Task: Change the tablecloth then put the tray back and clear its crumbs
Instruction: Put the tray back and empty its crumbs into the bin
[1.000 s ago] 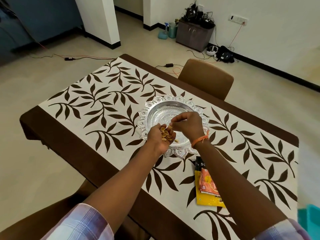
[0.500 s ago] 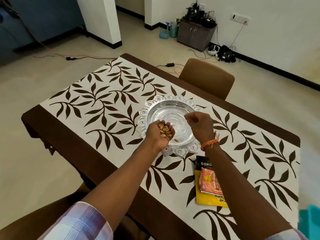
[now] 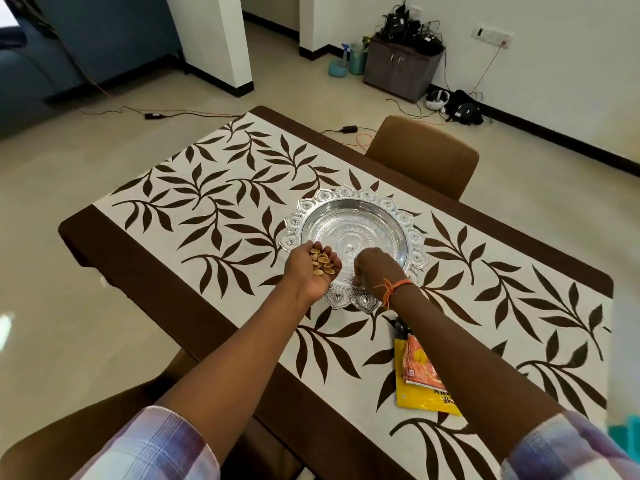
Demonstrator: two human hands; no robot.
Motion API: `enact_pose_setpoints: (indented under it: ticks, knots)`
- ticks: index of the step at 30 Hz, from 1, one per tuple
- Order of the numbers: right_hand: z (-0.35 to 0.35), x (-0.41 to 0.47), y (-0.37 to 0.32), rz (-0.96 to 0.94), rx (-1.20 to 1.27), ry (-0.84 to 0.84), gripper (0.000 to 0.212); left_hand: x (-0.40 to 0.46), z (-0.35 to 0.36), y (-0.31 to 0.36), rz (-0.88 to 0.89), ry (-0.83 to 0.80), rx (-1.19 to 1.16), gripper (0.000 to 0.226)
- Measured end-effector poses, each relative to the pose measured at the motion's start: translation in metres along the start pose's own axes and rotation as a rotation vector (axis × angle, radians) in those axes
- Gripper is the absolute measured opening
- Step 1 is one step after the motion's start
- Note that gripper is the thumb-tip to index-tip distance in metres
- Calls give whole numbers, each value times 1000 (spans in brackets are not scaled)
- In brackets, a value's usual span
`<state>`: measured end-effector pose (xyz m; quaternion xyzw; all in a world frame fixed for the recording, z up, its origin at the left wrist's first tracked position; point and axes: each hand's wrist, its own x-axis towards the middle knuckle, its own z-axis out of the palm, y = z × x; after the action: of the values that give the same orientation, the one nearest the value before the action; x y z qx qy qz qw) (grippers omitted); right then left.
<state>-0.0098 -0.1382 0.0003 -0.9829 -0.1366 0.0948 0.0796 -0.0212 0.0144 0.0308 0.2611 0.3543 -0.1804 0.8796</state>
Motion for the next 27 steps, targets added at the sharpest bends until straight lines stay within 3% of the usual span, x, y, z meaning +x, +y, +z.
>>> enact_pose_setpoints:
  ticks: [4,8,10,12,15,18,20,22,24,26,27]
  knots:
    - [-14,-4,0,30,162,1,2,-2,0,-5,5,8,30,39]
    - [-42,-27,-13,184,613,358,15,-6,0,-14,-12,24,48,39]
    - [-51,-48,-24,172,746,483,15,-11,2,-22,-15,17,51,38]
    - [-54,-68,-38,74,769,506,17,-18,4,-30,-19,-8,37,36]
    - [-46,-91,-53,-88,568,581,25,-30,4,-44,-57,-56,53,32]
    - [-40,-118,-55,-25,620,642,39,-50,5,-59,-107,-52,74,27]
    - [-31,-145,-54,184,935,683,39,-68,9,-71,-107,-46,25,28]
    - [-21,-172,-56,431,1512,691,29,-93,10,-91,-102,-92,29,33]
    - [-16,-200,-70,529,2100,639,23,-121,7,-118,-89,-160,90,34]
    - [-12,-232,-84,597,2350,685,25,-150,-4,-149,-57,-207,196,33]
    - [-6,-248,-86,602,2357,705,27,-163,-13,-168,-21,-233,280,32]
